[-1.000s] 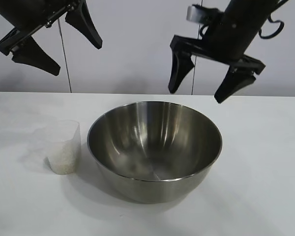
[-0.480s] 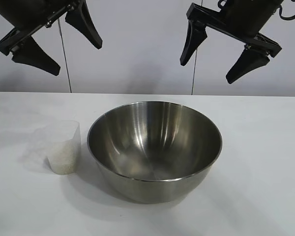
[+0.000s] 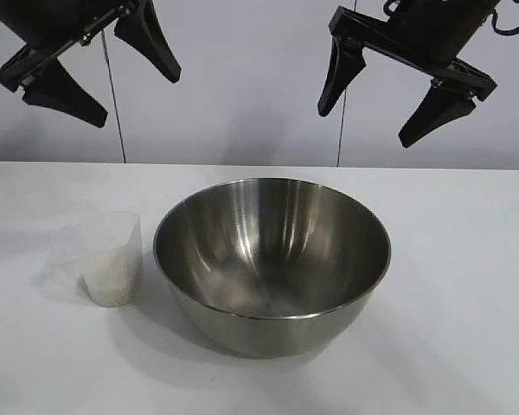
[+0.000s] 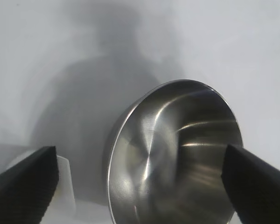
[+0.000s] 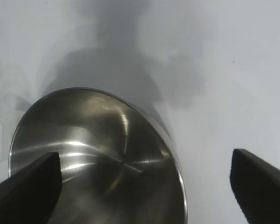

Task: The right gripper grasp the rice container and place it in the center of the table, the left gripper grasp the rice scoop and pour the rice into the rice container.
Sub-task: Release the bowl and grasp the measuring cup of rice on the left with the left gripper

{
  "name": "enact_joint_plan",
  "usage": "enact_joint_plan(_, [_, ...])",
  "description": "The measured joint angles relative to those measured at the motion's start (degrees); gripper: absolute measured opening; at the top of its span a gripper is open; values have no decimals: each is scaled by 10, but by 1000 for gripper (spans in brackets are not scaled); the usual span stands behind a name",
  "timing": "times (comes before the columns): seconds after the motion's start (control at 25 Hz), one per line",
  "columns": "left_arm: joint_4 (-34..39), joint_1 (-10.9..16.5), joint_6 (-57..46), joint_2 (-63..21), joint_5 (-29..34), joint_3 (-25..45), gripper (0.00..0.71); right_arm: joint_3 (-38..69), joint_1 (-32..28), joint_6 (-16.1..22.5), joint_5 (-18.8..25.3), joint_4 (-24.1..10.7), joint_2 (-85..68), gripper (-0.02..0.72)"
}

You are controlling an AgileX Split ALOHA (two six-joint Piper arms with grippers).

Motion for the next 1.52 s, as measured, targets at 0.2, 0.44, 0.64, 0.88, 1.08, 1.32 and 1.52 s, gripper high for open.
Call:
enact_joint_plan(0.2, [61,0,58,-88,-92,14,686,0,0,0,1,-3,0,679])
enact_joint_plan(0.44, [159,-27,119,-222,-401,229,673,0,0,0,1,-4,0,679])
enact_joint_plan(0.64, [217,-47,158,-234,-738,438,647,0,0,0,0,-6,0,679])
enact_joint_plan(0.88, [229,-47,79,-234,-978,586,636,0,0,0,-2,-7,0,679])
enact_joint_plan(1.08, [245,-47,42,-234,-1025,659,636,0,0,0,-2,-7,0,679])
enact_joint_plan(1.32, [288,-47,48,-151,-1061,706,636,0,0,0,-2,-8,0,679])
enact_joint_plan(1.52, [288,-47,38,-38,-1117,720,636,0,0,0,-1,-9,0,679])
